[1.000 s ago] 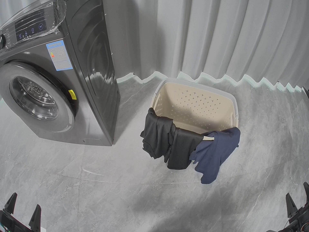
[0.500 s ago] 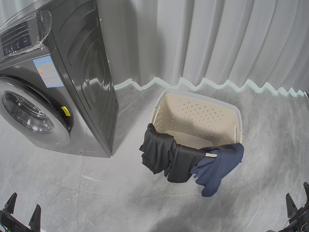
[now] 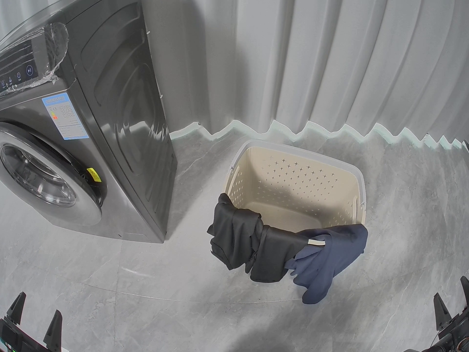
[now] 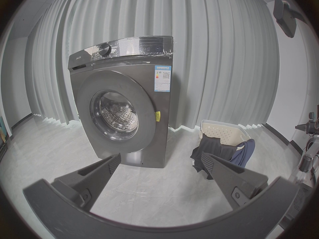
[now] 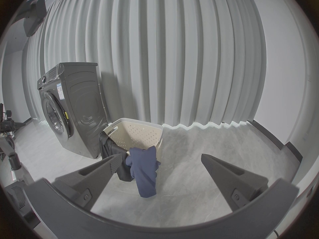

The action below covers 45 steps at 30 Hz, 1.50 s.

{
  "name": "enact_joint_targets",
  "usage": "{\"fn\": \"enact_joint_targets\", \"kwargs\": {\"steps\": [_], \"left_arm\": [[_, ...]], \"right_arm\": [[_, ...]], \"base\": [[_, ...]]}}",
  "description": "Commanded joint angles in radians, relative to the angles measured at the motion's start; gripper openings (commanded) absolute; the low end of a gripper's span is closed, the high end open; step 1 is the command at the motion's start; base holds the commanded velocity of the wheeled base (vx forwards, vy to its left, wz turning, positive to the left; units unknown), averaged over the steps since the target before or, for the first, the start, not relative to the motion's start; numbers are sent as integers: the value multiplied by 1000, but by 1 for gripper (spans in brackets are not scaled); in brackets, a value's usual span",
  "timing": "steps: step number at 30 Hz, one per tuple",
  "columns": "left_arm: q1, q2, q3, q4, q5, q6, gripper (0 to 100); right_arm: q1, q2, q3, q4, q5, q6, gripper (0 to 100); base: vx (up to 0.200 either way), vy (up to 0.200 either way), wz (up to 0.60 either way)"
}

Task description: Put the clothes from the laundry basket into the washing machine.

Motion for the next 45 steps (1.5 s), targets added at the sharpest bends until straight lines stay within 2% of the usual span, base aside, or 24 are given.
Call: {"fn": "enact_joint_targets", "kwargs": {"steps": [1,9,21,27,36,45], "left_arm": [[1,-15,18,0,0,0,100],[1,-15,18,0,0,0,100],[1,-15,16,0,0,0,100],[1,-15,18,0,0,-2,100],[1,-15,18,0,0,-2,100],[1,-15,18,0,0,-2,100]], "right_arm": [[1,-17,18,0,0,0,100],[1,-17,18,0,0,0,100],[1,-17,18,0,0,0,100],[1,-17,18,0,0,0,100],[1,-17,18,0,0,0,100],[1,-17,18,0,0,0,100]], "base": [[0,-200,0],[0,-200,0],[0,0,0],[200,0,0],[0,0,0],[200,0,0]]}}
